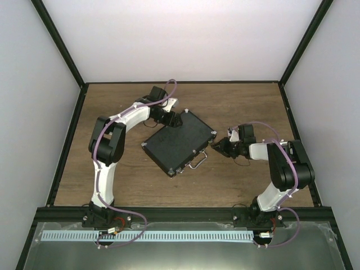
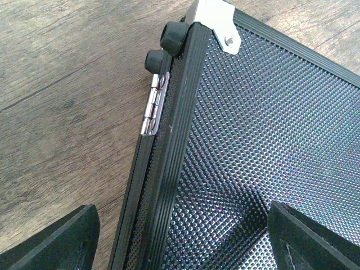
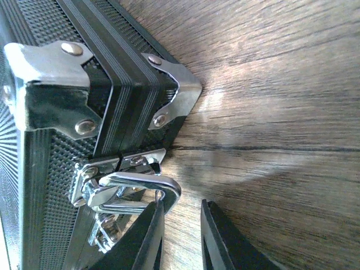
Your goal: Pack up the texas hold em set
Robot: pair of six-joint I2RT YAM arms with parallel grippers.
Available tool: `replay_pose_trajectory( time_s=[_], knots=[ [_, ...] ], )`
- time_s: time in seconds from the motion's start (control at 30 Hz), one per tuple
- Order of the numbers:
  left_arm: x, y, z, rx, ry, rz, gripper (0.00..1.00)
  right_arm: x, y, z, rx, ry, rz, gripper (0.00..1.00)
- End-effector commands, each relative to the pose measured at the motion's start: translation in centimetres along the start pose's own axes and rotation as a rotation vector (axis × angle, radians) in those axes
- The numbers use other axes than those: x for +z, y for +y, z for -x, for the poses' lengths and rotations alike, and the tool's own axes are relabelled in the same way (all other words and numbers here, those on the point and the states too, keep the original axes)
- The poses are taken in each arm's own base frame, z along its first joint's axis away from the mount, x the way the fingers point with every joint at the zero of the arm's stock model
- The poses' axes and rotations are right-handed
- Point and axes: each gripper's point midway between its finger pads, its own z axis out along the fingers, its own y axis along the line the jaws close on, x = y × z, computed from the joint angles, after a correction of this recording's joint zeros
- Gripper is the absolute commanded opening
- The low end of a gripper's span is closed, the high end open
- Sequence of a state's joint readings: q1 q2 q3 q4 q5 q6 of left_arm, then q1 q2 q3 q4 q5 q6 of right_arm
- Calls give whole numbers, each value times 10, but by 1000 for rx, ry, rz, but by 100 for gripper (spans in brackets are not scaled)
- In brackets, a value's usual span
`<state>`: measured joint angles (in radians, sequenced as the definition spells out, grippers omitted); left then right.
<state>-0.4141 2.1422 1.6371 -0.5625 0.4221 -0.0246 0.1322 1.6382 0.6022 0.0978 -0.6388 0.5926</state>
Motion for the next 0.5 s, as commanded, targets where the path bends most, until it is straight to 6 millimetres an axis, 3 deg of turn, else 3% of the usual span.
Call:
replay_pose_trajectory(
  time_s=[0.0, 0.47],
  knots=[
    [9, 4, -8, 6, 32, 7, 83, 2, -3, 9, -1, -16, -12, 20],
    [16, 3, -21, -1, 72, -4, 81, 10, -10, 9, 0, -4, -22, 15]
  ],
)
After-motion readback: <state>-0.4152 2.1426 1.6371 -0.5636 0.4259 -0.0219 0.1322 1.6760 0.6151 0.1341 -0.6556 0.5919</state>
